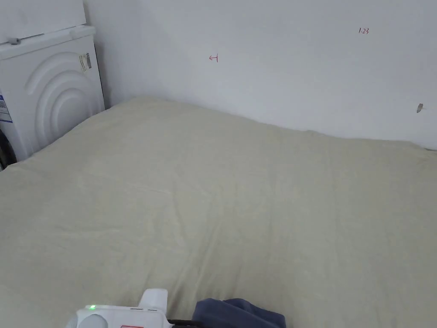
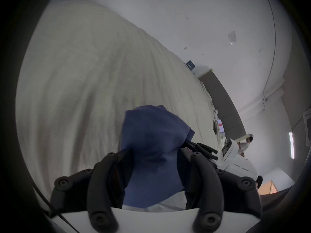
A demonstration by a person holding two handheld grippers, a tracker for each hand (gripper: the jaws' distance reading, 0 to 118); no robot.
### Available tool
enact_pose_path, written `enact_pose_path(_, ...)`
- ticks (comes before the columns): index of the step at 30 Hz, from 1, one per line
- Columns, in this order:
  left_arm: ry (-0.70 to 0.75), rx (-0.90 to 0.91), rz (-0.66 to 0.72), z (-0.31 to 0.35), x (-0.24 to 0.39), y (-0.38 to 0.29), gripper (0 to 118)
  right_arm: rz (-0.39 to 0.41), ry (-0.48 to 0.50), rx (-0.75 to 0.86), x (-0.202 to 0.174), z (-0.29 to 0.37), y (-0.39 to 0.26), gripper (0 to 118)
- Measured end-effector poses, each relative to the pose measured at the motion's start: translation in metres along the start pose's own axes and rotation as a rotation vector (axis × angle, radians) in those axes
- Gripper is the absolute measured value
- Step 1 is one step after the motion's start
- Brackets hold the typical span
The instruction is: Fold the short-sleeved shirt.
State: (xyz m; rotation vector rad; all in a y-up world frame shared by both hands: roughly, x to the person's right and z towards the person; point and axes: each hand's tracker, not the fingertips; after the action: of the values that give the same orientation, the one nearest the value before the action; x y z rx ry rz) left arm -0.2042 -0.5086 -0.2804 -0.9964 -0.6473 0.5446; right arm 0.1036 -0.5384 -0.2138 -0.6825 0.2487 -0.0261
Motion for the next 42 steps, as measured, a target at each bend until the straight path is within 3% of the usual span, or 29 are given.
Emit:
enact_pose_path(7, 0.042, -0.092, -0.076, -0.018, -0.001, 0.015, 70, -0.006, 0.000, 0.003, 0.001, 0.000, -0.001, 0)
enact_pose_path(15, 0.091, -0.016, -0.047, 0.012, -0.018, 0.016, 73, -0.004, 0.002, -0.002, 0.000, 0.000, 0.000, 0)
enact_pose_path(18, 0.116, -0.038, -0.037, 0.002, -0.022, 0.017, 79, -0.002, -0.001, -0.002, 0.000, 0.000, 0.000, 0)
enact_pose_path(25, 0.100, -0.088, -0.081, -0.025, -0.005, 0.015, 78, -0.008, 0.001, -0.003, 0.001, 0.000, 0.001, 0)
enact_pose_path(26, 0.102, -0.088, -0.083, -0.026, -0.004, 0.015, 76, -0.008, 0.001, -0.003, 0.001, 0.000, 0.001, 0)
enact_pose_path(28, 0.114, -0.086, -0.090, -0.027, -0.001, 0.015, 55, -0.007, -0.002, -0.001, 0.000, 0.000, 0.000, 0)
enact_pose_path(30, 0.133, -0.086, -0.102, -0.030, 0.007, 0.014, 48, -0.005, -0.006, 0.001, -0.001, 0.000, 0.000, 0)
enact_pose_path(32, 0.140, -0.086, -0.126, -0.030, 0.011, 0.012, 28, -0.006, -0.009, 0.005, -0.001, 0.001, 0.000, 0)
enact_pose_path(38, 0.103, -0.079, -0.123, -0.018, 0.012, 0.016, 20, 0.049, -0.025, 0.049, -0.003, 0.010, 0.000, 0)
enact_pose_path(42, 0.005, -0.039, -0.112, 0.003, 0.019, 0.022, 18, 0.068, -0.070, 0.136, 0.005, 0.027, 0.007, 0)
